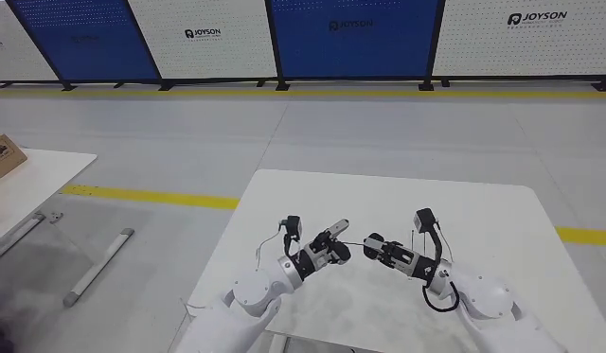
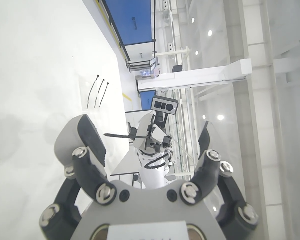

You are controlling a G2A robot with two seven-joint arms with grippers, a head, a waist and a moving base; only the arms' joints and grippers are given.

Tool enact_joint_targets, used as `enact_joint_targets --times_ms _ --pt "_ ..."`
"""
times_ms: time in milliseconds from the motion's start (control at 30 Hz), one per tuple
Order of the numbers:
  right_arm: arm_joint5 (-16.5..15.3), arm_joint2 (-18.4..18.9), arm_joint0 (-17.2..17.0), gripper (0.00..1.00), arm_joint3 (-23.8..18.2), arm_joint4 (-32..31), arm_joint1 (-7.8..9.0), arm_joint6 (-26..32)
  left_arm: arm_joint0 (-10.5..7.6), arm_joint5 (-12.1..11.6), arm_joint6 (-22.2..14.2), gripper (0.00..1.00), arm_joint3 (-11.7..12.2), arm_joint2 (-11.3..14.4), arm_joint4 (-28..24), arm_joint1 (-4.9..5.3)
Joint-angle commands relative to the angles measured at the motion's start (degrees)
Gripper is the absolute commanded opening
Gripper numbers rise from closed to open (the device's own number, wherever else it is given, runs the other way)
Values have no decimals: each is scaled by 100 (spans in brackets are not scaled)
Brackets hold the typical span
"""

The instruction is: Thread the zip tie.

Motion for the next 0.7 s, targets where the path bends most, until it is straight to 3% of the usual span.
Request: enact_joint_targets --times_ms 0,67,100,133,200,333,367,433,567,633,667 --pt "0 0 0 0 0 0 0 0 -9 -62 -31 100 50 4 27 0" --pt "0 0 0 0 0 0 0 0 4 -161 -174 100 82 9 89 11" --pt "0 0 0 0 0 0 0 0 13 -182 -234 93 89 3 110 17" --pt "0 0 0 0 0 0 0 0 27 -199 -275 75 93 -5 141 24" --pt "0 0 0 0 0 0 0 0 46 -210 -315 48 81 -6 192 32" --pt "0 0 0 0 0 0 0 0 38 -171 -190 23 77 -7 280 33" --pt "0 0 0 0 0 0 0 0 41 -174 -190 23 81 16 241 27" --pt "0 0 0 0 0 0 0 0 29 -166 -247 14 88 27 219 28" --pt "0 0 0 0 0 0 0 0 39 -174 -299 13 74 27 224 35" --pt "0 0 0 0 0 0 0 0 50 -195 -328 0 53 25 233 39" --pt "0 0 0 0 0 0 0 0 61 -212 -341 0 48 21 244 42"
